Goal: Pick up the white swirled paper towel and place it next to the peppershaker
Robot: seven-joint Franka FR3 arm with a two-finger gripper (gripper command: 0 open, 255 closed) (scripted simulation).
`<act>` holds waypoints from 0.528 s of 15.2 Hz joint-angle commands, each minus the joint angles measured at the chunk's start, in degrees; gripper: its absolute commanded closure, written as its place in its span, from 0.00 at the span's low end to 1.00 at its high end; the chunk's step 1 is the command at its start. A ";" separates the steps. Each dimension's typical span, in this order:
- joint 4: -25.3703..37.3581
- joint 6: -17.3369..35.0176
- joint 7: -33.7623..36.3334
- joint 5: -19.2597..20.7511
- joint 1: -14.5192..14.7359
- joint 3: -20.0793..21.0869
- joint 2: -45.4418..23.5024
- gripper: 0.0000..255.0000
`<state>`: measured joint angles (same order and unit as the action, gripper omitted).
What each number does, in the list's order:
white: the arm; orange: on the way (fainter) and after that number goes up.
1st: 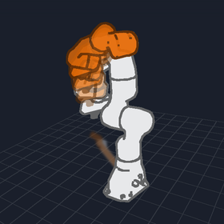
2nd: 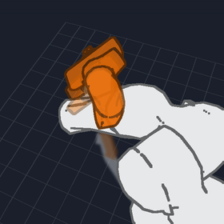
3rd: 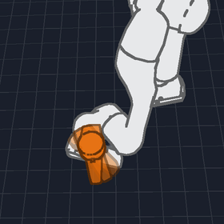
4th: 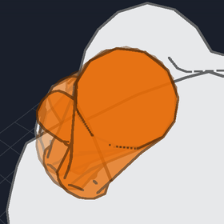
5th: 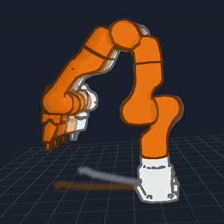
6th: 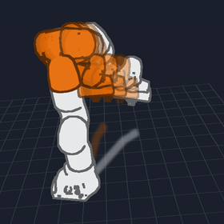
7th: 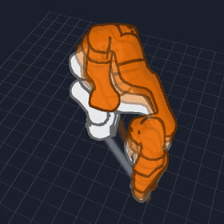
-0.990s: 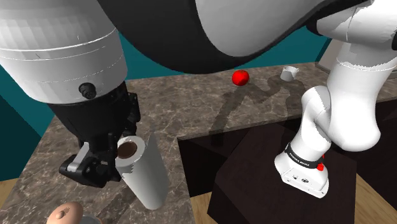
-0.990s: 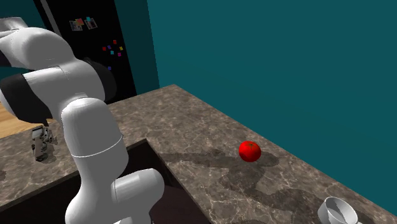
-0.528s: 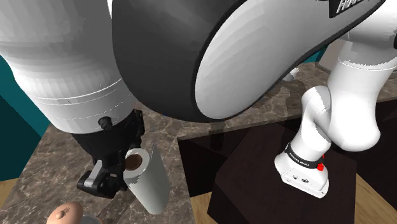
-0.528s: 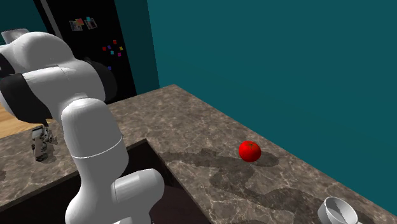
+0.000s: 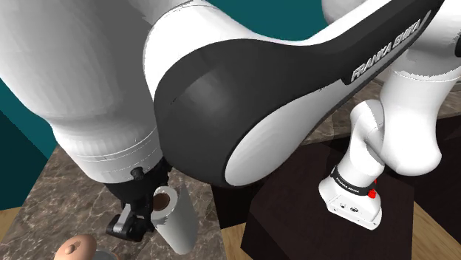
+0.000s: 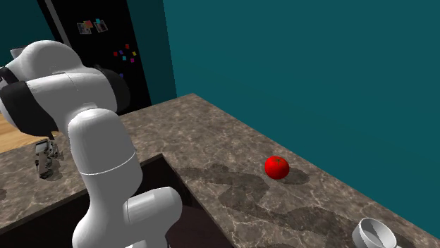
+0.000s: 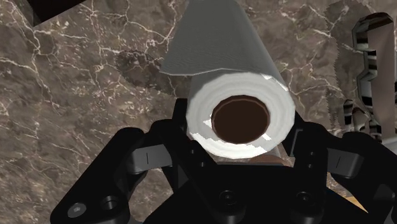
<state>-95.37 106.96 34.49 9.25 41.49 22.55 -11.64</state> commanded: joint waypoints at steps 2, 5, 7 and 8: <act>-1.79 2.11 0.27 0.23 -0.03 -0.07 -0.32 1.00; -3.60 4.27 0.58 0.50 -0.05 -0.15 -0.72 1.00; -4.73 5.69 0.80 0.72 -0.05 -0.21 -1.05 1.00; -5.27 6.39 0.92 0.84 -0.04 -0.24 -1.24 1.00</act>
<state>-100.15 112.60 35.32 9.95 41.46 22.36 -12.64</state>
